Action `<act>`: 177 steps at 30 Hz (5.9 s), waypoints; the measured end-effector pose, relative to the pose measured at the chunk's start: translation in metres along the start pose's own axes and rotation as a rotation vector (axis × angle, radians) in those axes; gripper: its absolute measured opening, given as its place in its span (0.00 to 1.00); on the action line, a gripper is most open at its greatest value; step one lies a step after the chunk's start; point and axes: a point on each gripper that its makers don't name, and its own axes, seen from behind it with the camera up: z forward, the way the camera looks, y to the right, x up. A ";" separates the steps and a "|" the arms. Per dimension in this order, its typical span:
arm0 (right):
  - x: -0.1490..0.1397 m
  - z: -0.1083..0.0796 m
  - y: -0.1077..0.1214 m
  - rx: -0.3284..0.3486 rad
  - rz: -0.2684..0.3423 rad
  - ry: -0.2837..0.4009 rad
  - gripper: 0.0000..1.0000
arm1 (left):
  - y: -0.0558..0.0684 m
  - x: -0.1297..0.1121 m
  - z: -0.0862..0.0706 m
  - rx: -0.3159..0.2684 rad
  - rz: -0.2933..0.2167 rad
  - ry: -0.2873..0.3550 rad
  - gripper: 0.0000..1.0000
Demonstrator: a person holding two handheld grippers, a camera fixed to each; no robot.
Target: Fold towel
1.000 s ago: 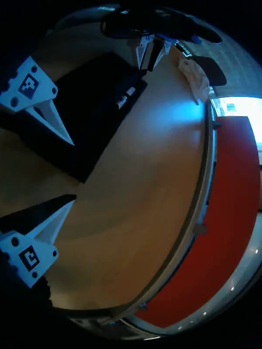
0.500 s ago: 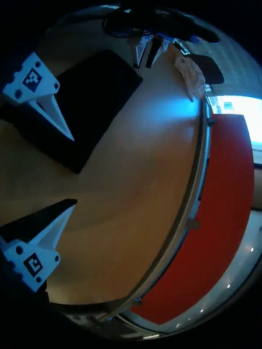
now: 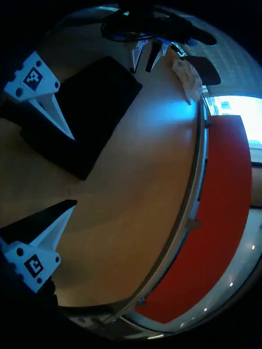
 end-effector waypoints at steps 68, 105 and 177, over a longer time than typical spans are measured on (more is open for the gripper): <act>-0.031 -0.053 -0.038 0.110 -0.084 0.001 0.95 | -0.008 -0.055 -0.081 0.115 -0.169 0.059 0.93; -0.068 -0.037 -0.053 0.172 -0.134 -0.074 0.92 | -0.027 -0.095 -0.116 0.179 -0.224 0.062 0.93; -0.003 -0.046 -0.067 0.221 -0.238 0.008 0.06 | -0.052 -0.111 -0.134 0.217 -0.244 0.057 0.93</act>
